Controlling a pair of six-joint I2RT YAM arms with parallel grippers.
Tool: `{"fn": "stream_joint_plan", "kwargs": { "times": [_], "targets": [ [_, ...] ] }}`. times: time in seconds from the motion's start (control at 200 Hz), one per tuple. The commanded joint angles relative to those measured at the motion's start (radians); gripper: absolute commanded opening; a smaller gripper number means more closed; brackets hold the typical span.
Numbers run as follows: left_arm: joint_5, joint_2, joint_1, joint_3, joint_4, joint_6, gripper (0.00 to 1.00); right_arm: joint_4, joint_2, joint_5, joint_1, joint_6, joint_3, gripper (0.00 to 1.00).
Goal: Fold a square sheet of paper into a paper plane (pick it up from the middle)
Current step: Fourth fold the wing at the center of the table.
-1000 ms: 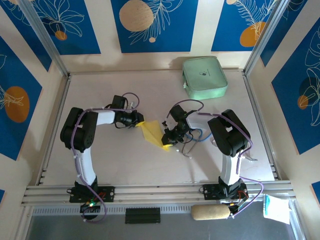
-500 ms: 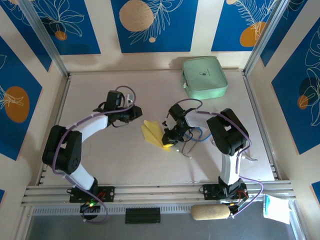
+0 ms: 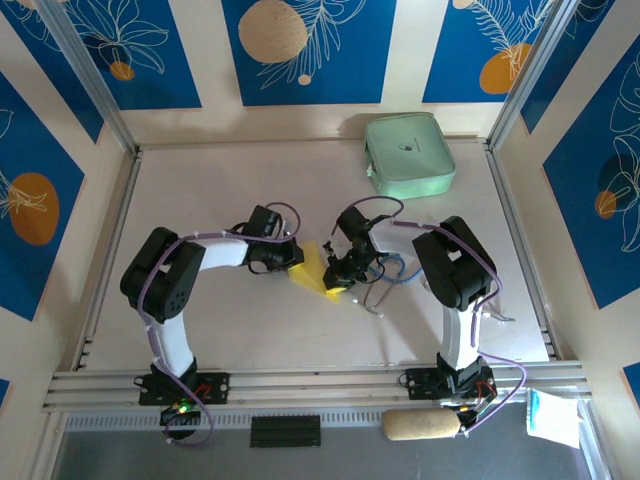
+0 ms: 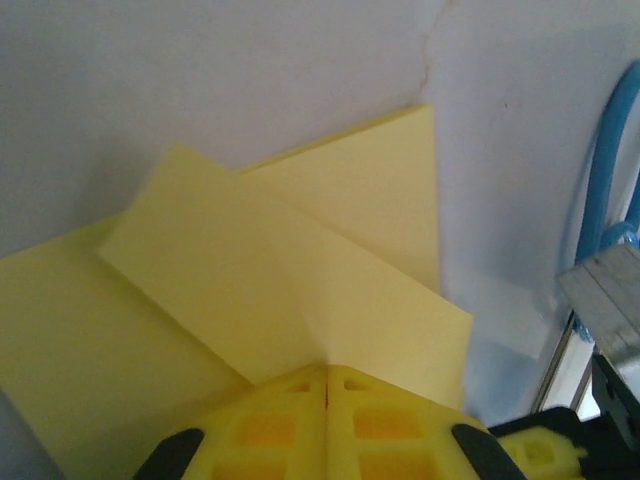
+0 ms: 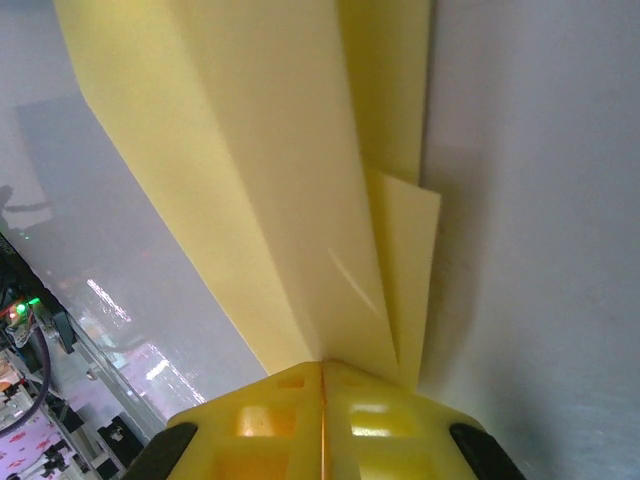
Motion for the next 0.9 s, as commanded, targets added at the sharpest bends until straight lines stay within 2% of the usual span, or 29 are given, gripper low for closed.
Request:
{"fn": "stream_joint_plan", "kwargs": {
  "times": [0.0,0.205,0.385,0.765,0.895],
  "targets": [
    [-0.039,0.023,-0.003,0.039,-0.024,-0.017,0.04,0.016,-0.042,-0.036,-0.002,-0.005,0.028,0.09],
    [-0.056,0.038,-0.004,0.025,-0.060,-0.040,0.02,0.107,-0.109,-0.032,0.000,0.130,0.047,0.11],
    [-0.059,0.050,-0.006,0.028,-0.074,-0.059,0.01,0.143,-0.047,0.038,0.016,0.208,0.088,0.08],
    [-0.069,0.037,-0.007,0.041,-0.102,-0.080,0.00,0.136,0.070,0.034,0.031,0.188,0.121,0.04],
    [-0.020,0.007,-0.008,0.052,-0.047,-0.079,0.03,0.131,0.091,0.045,0.028,0.180,0.118,0.04]
  ]
}}
